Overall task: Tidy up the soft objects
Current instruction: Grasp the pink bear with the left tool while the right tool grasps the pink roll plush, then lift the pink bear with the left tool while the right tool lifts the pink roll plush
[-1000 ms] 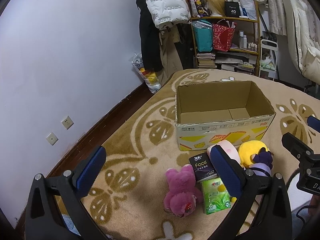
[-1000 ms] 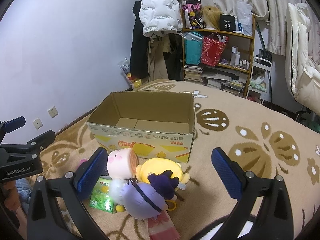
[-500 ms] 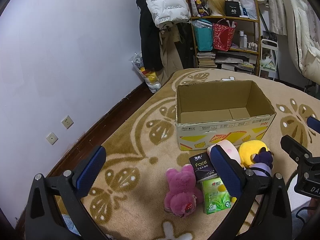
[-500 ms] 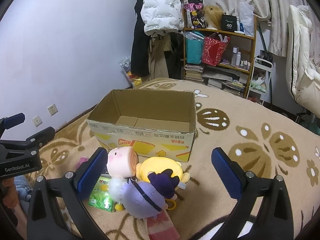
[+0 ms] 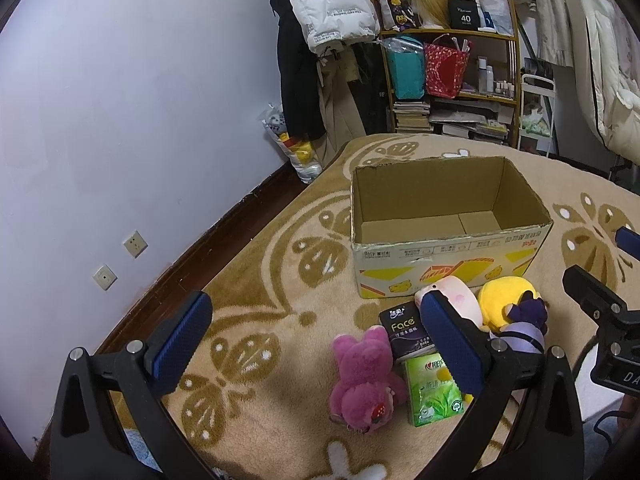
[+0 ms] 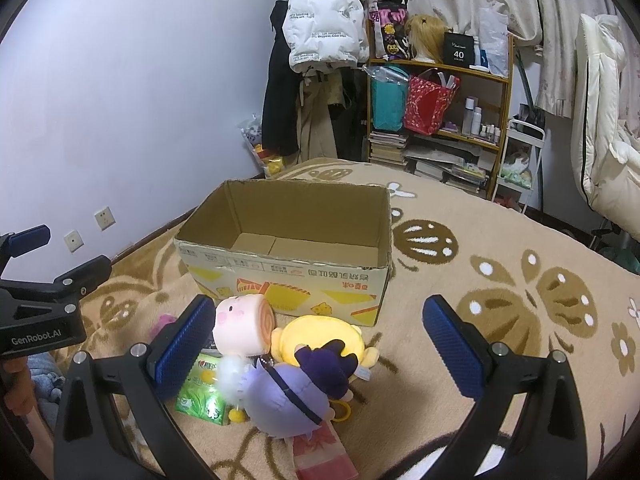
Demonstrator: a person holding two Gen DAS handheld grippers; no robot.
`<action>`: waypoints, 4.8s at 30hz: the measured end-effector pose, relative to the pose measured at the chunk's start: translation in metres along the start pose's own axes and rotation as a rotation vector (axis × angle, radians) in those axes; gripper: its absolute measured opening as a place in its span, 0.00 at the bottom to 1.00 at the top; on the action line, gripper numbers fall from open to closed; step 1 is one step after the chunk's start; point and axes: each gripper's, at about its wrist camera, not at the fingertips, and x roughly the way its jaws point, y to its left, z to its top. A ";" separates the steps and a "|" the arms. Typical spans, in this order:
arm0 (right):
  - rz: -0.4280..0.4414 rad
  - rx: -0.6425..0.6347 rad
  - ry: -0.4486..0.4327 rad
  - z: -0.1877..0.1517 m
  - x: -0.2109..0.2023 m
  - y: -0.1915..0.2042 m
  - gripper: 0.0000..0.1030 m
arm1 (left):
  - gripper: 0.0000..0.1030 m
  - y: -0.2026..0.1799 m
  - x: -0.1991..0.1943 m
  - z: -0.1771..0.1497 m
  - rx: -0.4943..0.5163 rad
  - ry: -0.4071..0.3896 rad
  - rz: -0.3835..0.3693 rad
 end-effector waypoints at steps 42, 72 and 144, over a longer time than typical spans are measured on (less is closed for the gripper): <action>0.317 -0.059 0.285 0.001 0.112 0.036 0.87 | 1.00 -0.019 0.142 -0.032 0.037 0.490 -0.074; 0.312 -0.123 0.382 -0.021 0.152 0.060 0.43 | 0.41 -0.028 0.166 -0.044 0.036 0.587 -0.149; 0.165 -0.009 0.021 0.062 0.101 -0.015 0.42 | 0.87 -0.031 0.123 0.093 -0.155 -0.068 -0.111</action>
